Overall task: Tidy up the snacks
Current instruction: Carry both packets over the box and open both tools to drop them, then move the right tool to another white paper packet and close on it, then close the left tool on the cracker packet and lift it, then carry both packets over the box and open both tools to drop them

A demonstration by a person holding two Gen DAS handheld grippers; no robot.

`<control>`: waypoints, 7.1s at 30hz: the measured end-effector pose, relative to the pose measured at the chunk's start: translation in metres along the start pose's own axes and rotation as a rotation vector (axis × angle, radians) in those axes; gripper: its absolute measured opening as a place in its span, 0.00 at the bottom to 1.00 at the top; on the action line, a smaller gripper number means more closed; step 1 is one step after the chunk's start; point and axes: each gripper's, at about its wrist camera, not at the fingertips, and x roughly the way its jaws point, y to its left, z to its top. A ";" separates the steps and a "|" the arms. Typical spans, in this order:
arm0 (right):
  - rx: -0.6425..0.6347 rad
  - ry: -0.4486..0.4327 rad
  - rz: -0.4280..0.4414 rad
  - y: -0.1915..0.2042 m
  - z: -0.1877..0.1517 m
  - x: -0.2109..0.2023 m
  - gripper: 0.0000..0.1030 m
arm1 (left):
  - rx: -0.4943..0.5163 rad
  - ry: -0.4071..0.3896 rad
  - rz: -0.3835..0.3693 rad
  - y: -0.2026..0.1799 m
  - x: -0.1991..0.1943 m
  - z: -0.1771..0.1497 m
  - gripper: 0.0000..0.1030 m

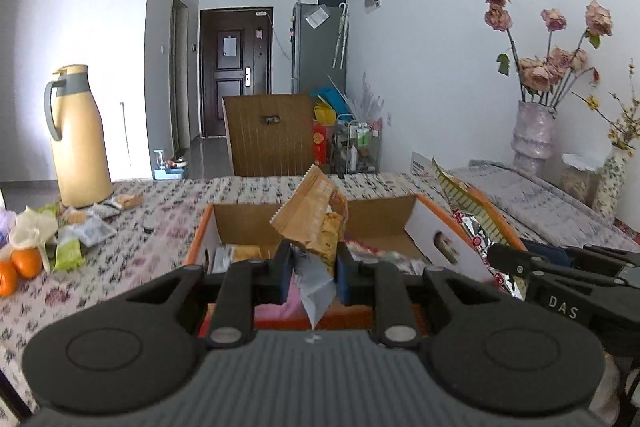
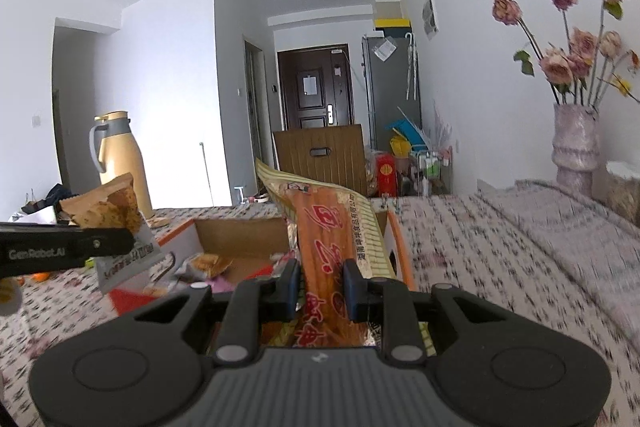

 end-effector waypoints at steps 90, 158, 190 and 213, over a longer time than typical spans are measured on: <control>-0.006 0.170 -0.036 -0.007 -0.043 -0.015 1.00 | -0.050 0.134 0.114 0.023 0.002 -0.058 1.00; 0.066 0.162 -0.036 -0.034 -0.081 -0.024 0.39 | 0.026 0.346 0.123 0.058 0.038 -0.069 1.00; 0.064 0.148 -0.041 -0.033 -0.082 -0.027 0.39 | -0.022 0.385 0.058 0.057 0.045 -0.074 0.71; 0.059 0.137 -0.049 -0.032 -0.082 -0.030 0.39 | -0.035 0.367 0.046 0.061 0.034 -0.072 0.12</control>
